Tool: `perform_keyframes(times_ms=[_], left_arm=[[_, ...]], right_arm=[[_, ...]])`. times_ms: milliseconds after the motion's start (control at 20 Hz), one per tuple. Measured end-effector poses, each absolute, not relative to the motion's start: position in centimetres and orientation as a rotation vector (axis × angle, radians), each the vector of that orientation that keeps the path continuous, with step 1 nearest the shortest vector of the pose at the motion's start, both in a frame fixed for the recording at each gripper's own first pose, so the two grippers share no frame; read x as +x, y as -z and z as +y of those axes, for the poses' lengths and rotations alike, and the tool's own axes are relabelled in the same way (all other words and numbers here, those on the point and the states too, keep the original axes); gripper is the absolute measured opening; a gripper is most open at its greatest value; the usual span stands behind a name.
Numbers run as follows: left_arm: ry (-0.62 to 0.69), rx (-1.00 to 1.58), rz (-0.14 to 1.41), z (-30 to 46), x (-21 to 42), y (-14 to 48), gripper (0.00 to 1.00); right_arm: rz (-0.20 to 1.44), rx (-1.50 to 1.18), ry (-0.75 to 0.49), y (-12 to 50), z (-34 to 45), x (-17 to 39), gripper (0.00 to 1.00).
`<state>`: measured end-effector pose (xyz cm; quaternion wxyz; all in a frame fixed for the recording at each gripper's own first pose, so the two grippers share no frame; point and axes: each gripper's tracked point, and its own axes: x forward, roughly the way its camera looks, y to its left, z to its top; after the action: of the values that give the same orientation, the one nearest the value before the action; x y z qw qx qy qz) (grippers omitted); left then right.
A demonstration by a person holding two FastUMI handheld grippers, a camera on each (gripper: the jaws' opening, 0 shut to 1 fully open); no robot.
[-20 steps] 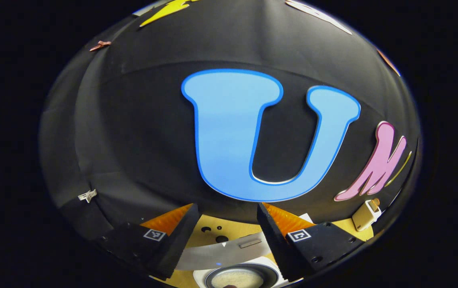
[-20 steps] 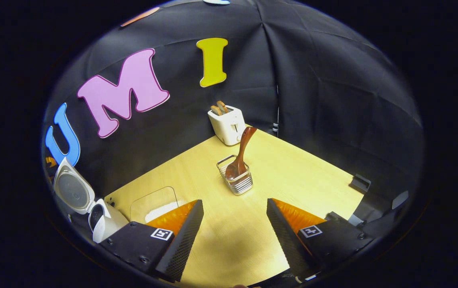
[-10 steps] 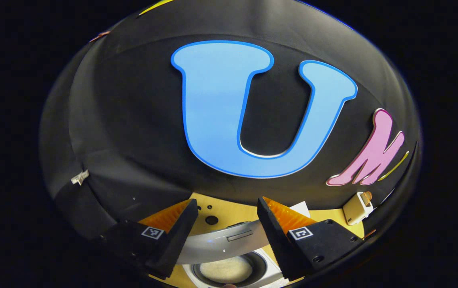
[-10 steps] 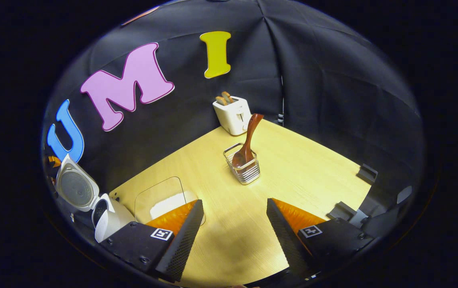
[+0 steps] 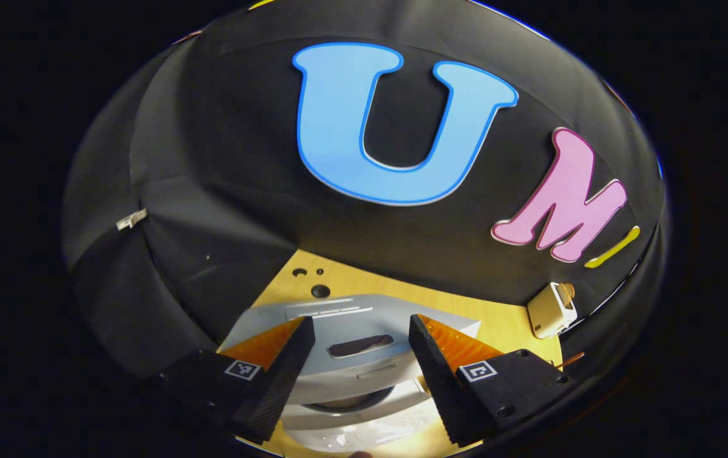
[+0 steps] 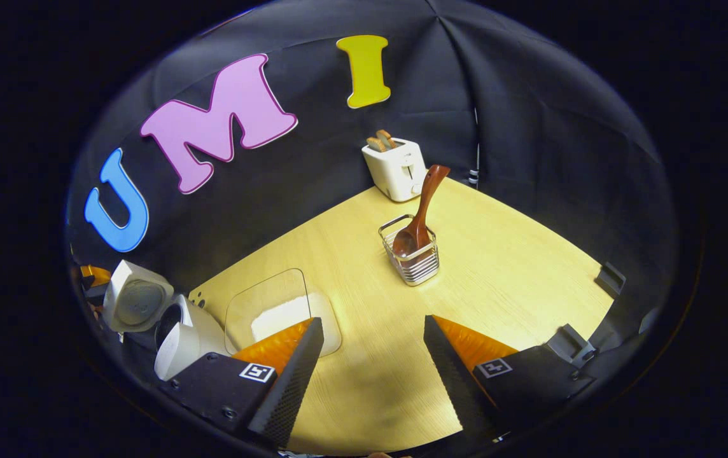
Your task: Close the left gripper, press the button to open the rice cooker; take a wooden spoon from the chopstick holder with the right hand, scoop a spoonful of rice and pour it into the rice cooker, then put the wooden spoon back into the chopstick holder.
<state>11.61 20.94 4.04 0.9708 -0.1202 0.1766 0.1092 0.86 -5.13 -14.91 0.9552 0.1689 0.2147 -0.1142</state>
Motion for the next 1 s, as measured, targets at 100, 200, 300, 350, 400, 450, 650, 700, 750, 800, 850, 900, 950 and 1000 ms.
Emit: perform_keyframes(times_ms=[100,200,300,350,400,450,650,700,750,800,850,900,950,1000], left_arm=[[-0.232,-0.223,0.359,20.5,10.5,-2.2,0.98],[-0.243,-0.214,0.369,19.9,9.9,-0.6,0.98],[-0.257,-0.218,0.406,19.4,9.2,1.5,0.98],[-0.264,-0.22,0.419,19.1,9.0,2.7,0.98],[-0.271,-0.222,0.427,18.9,8.8,3.6,0.98],[-0.272,-0.213,0.438,18.7,8.6,4.5,0.98],[-0.295,-0.14,0.512,18.3,8.0,7.9,0.98],[-0.304,-0.126,0.532,18.3,7.9,8.6,0.98],[-0.313,-0.113,0.557,18.3,7.9,9.3,0.98],[-0.316,-0.09,0.583,18.2,7.9,10.2,0.98],[-0.314,-0.068,0.591,17.9,7.8,10.6,0.98],[-0.318,-0.06,0.552,18.0,8.3,10.4,0.99],[-0.321,-0.071,0.565,17.8,8.4,10.7,0.99],[-0.319,-0.067,0.549,17.8,8.5,10.4,0.99]], right_arm=[[0.446,0.297,0.202,15.2,-5.0,0.6,0.98],[0.453,0.269,0.168,15.3,-4.5,0.8,0.98],[0.471,0.258,0.141,15.9,-3.9,0.8,0.98],[0.484,0.255,0.13,16.2,-3.6,0.6,0.98],[0.5,0.246,0.125,16.5,-3.6,0.3,0.98],[0.522,0.224,0.126,17.1,-3.7,0.2,0.99],[0.567,0.184,0.131,18.5,-4.6,-0.3,0.99],[0.577,0.191,0.131,18.7,-4.7,-0.4,0.99],[0.584,0.196,0.135,18.9,-4.9,-0.5,0.99],[0.591,0.192,0.143,19.2,-5.3,-0.6,0.99],[0.595,0.178,0.152,19.3,-5.6,-0.7,0.99],[0.596,0.165,0.158,19.4,-6.0,-0.7,0.99],[0.599,0.161,0.159,19.5,-6.1,-0.8,0.99],[0.602,0.163,0.158,19.7,-6.1,-0.8,0.98]])
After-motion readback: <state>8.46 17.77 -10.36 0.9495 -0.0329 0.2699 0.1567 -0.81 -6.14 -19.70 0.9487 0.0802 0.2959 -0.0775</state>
